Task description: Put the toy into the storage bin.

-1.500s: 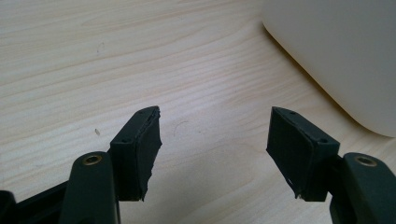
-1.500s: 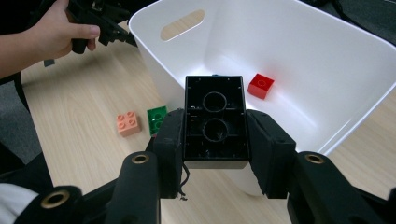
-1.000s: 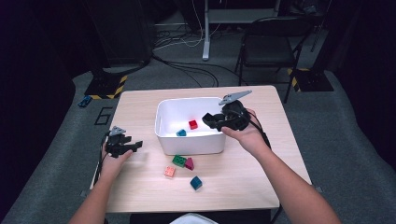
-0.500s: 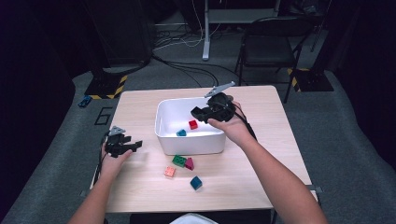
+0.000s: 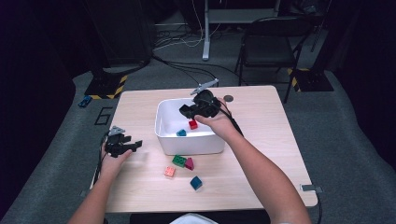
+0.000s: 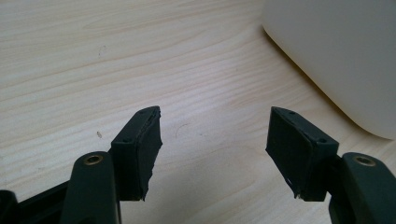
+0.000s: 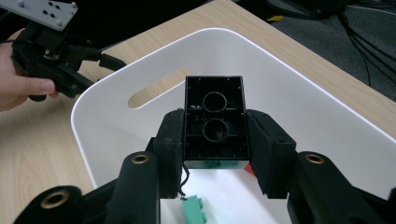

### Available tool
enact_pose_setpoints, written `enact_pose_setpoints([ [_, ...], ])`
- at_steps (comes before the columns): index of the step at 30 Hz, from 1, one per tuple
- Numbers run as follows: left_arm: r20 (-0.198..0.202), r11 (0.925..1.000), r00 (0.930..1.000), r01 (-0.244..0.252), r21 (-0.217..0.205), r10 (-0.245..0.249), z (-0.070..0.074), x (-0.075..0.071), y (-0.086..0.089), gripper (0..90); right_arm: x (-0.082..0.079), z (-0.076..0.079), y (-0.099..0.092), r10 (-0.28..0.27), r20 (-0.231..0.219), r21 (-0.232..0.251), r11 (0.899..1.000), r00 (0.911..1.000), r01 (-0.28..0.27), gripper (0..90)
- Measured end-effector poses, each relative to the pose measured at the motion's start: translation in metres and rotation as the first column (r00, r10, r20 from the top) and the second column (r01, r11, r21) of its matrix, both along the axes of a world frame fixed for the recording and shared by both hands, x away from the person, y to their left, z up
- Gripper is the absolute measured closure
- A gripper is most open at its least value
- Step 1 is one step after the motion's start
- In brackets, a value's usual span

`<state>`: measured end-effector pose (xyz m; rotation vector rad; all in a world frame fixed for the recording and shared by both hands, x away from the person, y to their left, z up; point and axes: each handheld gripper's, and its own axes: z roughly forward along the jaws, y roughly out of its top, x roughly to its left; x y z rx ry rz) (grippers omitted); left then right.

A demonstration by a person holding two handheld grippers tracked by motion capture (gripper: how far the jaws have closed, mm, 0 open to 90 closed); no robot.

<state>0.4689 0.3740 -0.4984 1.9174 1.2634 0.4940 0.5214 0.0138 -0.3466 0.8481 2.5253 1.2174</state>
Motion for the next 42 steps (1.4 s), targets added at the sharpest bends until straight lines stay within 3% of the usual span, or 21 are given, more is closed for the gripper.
enact_pose_setpoints([
  [11, 0.0, 1.0, 1.0, 0.004, -0.003, -0.004, 0.001, 0.0, 0.0, 35.0, 0.016, -0.014, 0.012, 0.001, -0.01, -0.026, 1.0, 0.9999, -0.002, 58.4],
  [28, 0.0, 1.0, 1.0, 0.006, -0.004, -0.006, 0.001, 0.0, 0.0, 35.1, 0.034, -0.037, 0.018, -0.013, -0.035, -0.105, 0.994, 0.9993, 0.01, 58.1],
  [42, 0.0, 1.0, 1.0, 0.007, -0.003, -0.007, 0.001, 0.0, 0.0, 35.1, 0.034, -0.032, 0.011, -0.037, -0.026, -0.091, 0.995, 0.999, 0.034, 52.7],
])
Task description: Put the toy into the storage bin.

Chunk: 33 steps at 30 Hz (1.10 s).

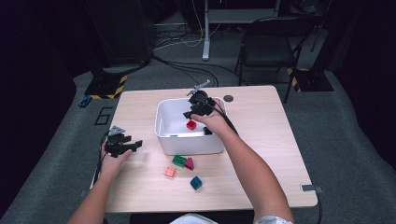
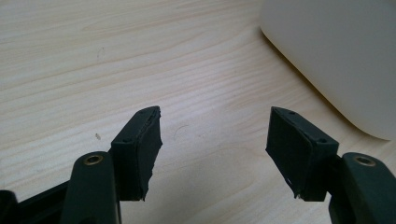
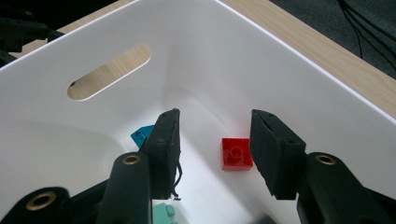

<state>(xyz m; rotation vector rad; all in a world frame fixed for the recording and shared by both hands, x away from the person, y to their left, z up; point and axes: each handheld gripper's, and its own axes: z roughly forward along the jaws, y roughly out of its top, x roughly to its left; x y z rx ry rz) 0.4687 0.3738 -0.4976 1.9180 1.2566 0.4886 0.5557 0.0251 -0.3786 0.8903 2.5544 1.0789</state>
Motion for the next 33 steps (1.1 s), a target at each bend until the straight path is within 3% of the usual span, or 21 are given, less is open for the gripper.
enact_pose_setpoints([
  [14, 0.002, 0.9999, 0.9999, -0.012, 0.004, 0.012, -0.001, 0.0, -0.001, 35.1, -0.038, 0.029, -0.035, -0.012, 0.051, 0.067, 0.998, 0.9986, 0.009, 49.1],
  [17, -0.018, 0.9999, 0.9998, -0.002, 0.012, 0.002, -0.001, -0.001, -0.001, 35.0, -0.047, 0.03, -0.046, -0.014, 0.063, 0.081, 0.997, 0.9979, 0.009, 49.1],
  [27, -0.014, 0.9999, 0.9999, 0.0, 0.013, 0.0, 0.0, -0.003, -0.005, 35.4, -0.073, 0.032, -0.079, -0.045, 0.1, 0.113, 0.993, 0.994, 0.034, 48.2],
  [33, 0.0, 0.9999, 1.0, 0.006, 0.011, -0.006, 0.002, -0.005, -0.006, 35.9, -0.101, 0.031, -0.095, -0.043, 0.112, 0.147, 0.989, 0.9928, 0.026, 47.8],
])
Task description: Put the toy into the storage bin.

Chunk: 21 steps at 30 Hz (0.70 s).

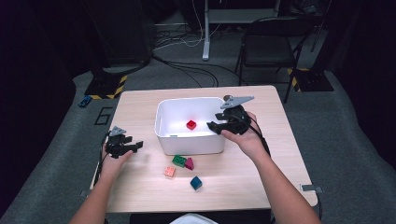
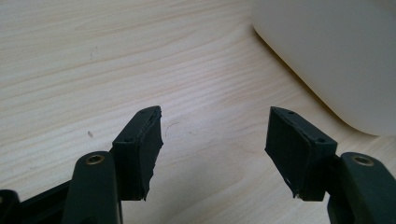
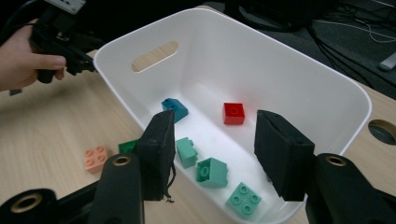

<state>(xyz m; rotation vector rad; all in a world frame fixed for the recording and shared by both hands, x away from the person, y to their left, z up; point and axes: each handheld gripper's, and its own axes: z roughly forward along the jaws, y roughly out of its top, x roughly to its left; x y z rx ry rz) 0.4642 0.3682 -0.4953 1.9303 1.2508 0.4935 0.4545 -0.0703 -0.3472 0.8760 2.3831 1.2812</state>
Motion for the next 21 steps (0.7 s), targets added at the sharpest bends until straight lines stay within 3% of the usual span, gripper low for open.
enact_pose_setpoints([
  [3, -0.006, 0.9999, 0.9999, 0.01, 0.0, -0.01, 0.001, -0.002, -0.003, 36.3, -0.013, -0.004, -0.006, 0.005, -0.001, 0.029, 1.0, 1.0, -0.005, 47.7],
  [8, 0.023, 0.9999, 0.9997, 0.007, -0.014, -0.006, 0.007, -0.004, -0.005, 38.1, -0.025, -0.017, -0.014, 0.002, 0.001, 0.029, 1.0, 1.0, -0.002, 47.7],
  [14, 0.013, 1.0, 0.9999, 0.009, 0.0, -0.009, 0.017, -0.002, -0.009, 38.8, -0.032, -0.039, -0.024, 0.002, -0.014, 0.023, 1.0, 0.9999, -0.001, 47.6],
  [19, 0.027, 0.9988, 0.9984, 0.049, 0.0, -0.049, 0.027, -0.007, -0.018, 40.3, -0.035, -0.058, -0.032, -0.006, -0.033, 0.031, 0.999, 0.9994, 0.007, 47.6],
  [21, 0.038, 0.9956, 0.9953, 0.087, 0.034, -0.089, 0.03, -0.013, -0.024, 41.8, -0.034, -0.066, -0.035, -0.011, -0.053, 0.022, 1.0, 0.9985, 0.012, 47.6],
])
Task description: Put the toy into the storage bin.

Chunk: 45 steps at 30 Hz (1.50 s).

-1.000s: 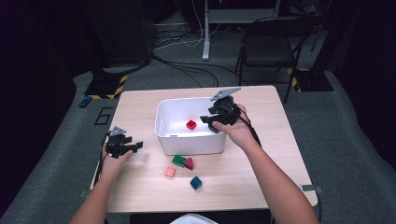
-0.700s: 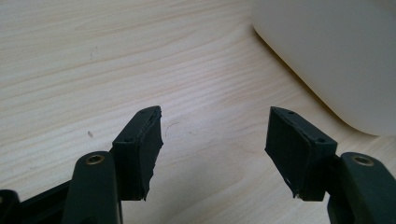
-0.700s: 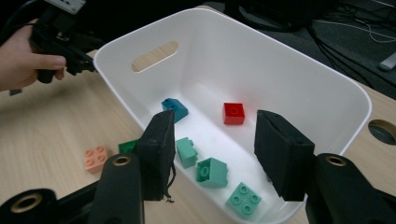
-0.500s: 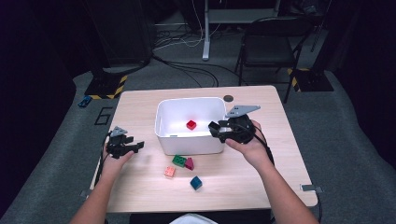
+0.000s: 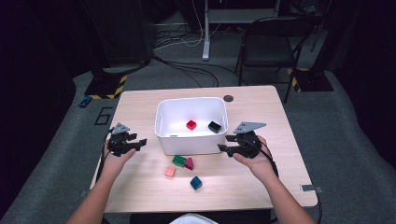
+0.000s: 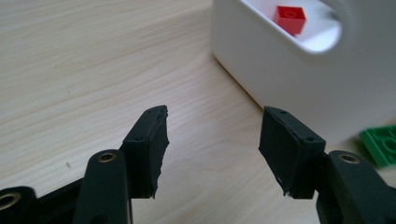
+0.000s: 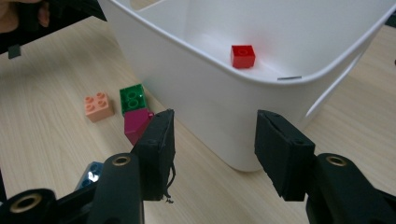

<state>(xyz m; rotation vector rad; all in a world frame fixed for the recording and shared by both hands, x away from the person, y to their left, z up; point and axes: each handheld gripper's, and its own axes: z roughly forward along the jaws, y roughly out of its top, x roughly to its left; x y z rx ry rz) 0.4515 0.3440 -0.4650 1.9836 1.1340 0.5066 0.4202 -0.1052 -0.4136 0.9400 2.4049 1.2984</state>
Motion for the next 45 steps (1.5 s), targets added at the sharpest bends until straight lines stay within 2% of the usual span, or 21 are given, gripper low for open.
enact_pose_setpoints([
  [3, 0.0, 0.9991, 0.9994, 0.036, 0.021, -0.036, 0.003, -0.008, -0.004, 42.8, 0.0, -0.009, -0.003, 0.001, -0.006, 0.008, 1.0, 1.0, -0.001, 47.6],
  [4, 0.011, 0.999, 0.9991, 0.04, 0.022, -0.04, 0.003, -0.01, -0.007, 42.8, 0.0, -0.011, -0.003, 0.0, -0.009, 0.013, 1.0, 1.0, 0.001, 47.6],
  [5, 0.002, 0.998, 0.9984, 0.056, 0.029, -0.056, 0.004, -0.013, -0.008, 42.8, -0.001, -0.013, -0.004, 0.002, -0.009, 0.017, 1.0, 1.0, -0.002, 47.6],
  [8, 0.004, 0.9964, 0.9967, 0.081, 0.024, -0.082, 0.006, -0.02, -0.012, 42.7, -0.003, -0.018, -0.003, 0.007, -0.004, 0.017, 1.0, 1.0, -0.007, 47.6],
  [13, -0.004, 0.9904, 0.9915, 0.13, 0.047, -0.13, 0.007, -0.032, -0.021, 42.7, -0.006, -0.024, -0.004, 0.017, 0.021, 0.031, 0.999, 0.9996, -0.018, 47.2],
  [18, 0.0, 0.9847, 0.9851, 0.172, 0.03, -0.172, 0.006, -0.046, -0.033, 41.5, -0.008, -0.033, -0.002, 0.009, 0.011, 0.031, 0.999, 0.9999, -0.009, 47.2],
  [22, 0.001, 0.9816, 0.9817, 0.19, 0.012, -0.191, 0.006, -0.055, -0.043, 41.1, -0.009, -0.038, 0.0, 0.006, 0.001, 0.019, 1.0, 1.0, -0.006, 47.2],
  [25, -0.001, 0.978, 0.9781, 0.208, 0.014, -0.208, 0.006, -0.06, -0.05, 41.1, -0.01, -0.041, 0.001, -0.001, 0.006, 0.01, 1.0, 1.0, 0.001, 47.2],
  [32, -0.022, 0.9764, 0.9761, 0.216, -0.008, -0.216, -0.002, -0.069, -0.063, 41.1, -0.013, -0.046, 0.002, -0.005, 0.015, -0.006, 1.0, 0.9999, 0.005, 47.2],
  [33, -0.032, 0.9747, 0.9742, 0.224, -0.007, -0.224, -0.003, -0.07, -0.065, 41.1, -0.014, -0.047, 0.002, -0.006, 0.018, -0.006, 1.0, 0.9998, 0.006, 47.1],
  [38, -0.042, 0.9753, 0.9744, 0.221, 0.0, -0.221, -0.011, -0.071, -0.072, 40.8, -0.015, -0.048, 0.001, 0.003, 0.027, -0.007, 1.0, 0.9996, -0.003, 46.9],
  [45, -0.065, 0.9722, 0.97, 0.234, -0.008, -0.234, -0.021, -0.071, -0.079, 40.3, -0.014, -0.051, 0.0, -0.001, 0.026, -0.006, 1.0, 0.9997, 0.001, 46.9],
])
